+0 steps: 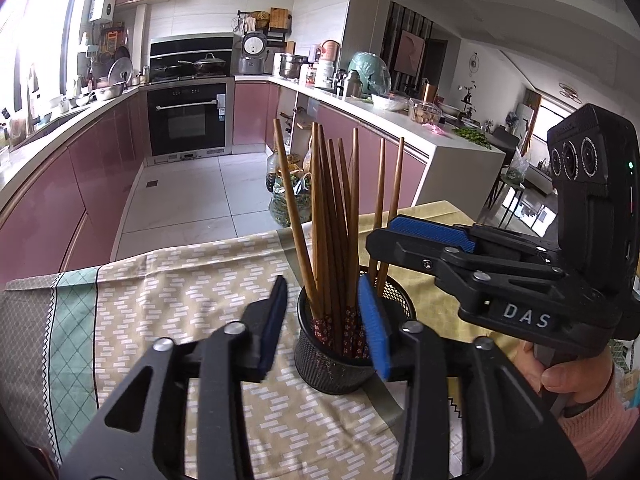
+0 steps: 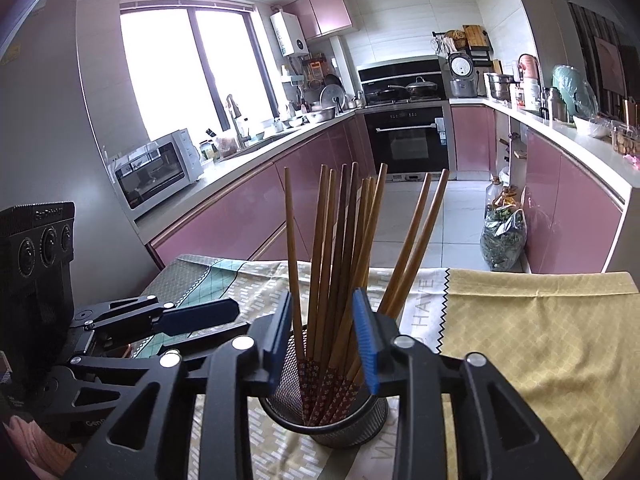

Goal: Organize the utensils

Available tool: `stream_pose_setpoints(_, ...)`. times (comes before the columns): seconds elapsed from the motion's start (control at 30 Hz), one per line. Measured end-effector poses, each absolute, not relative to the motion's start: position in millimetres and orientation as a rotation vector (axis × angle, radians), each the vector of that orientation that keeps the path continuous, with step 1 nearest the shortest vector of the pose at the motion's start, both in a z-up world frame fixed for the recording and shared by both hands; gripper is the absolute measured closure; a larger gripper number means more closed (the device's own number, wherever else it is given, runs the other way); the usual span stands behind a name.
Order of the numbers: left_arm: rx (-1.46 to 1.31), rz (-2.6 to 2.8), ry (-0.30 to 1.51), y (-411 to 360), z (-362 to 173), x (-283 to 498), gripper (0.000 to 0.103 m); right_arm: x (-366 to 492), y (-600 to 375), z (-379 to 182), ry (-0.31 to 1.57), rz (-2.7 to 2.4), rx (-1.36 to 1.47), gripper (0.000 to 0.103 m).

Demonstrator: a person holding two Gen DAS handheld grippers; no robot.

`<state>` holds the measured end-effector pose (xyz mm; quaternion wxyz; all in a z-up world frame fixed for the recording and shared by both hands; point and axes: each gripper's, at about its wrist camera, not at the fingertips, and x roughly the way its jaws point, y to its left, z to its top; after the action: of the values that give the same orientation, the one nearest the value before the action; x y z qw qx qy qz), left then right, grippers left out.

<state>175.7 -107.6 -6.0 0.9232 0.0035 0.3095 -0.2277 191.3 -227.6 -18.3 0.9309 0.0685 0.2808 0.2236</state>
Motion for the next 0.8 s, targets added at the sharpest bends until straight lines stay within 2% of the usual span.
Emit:
stream_pose_setpoints(0.07,0.003,-0.448,0.616,-103,-5,169,0.054,184,-228,-17,0.562,0.456,0.139,0.063)
stream_pose_setpoints(0.13,0.001,-0.421,0.594,-96,-3,162,0.045,177,-229,-16,0.546,0.451,0.138,0.051)
stream_pose_setpoints(0.2,-0.008,-0.386,0.57,-88,-2,154,0.025,170,-230,-15,0.536,0.442,0.131,0.048)
stream_pose_setpoints(0.23,-0.015,-0.366,0.552,-82,-2,148,0.022,165,-230,-15,0.529,0.437,0.128,0.036)
stream_pose_setpoints(0.3,-0.018,-0.319,0.527,-73,-1,139,0.008,157,-231,-17,0.514,0.418,0.125,0.022)
stream_pose_setpoints(0.37,-0.018,-0.275,0.499,-64,-1,129,0.006,147,-228,-20,0.499,0.404,0.099,0.02)
stream_pose_setpoints(0.43,-0.019,-0.239,0.492,-55,-1,122,0.006,139,-222,-24,0.493,0.391,0.079,0.01)
stream_pose_setpoints(0.8,-0.014,-0.084,0.406,-22,-5,73,0.006,102,-200,-35,0.433,0.339,0.004,0.007)
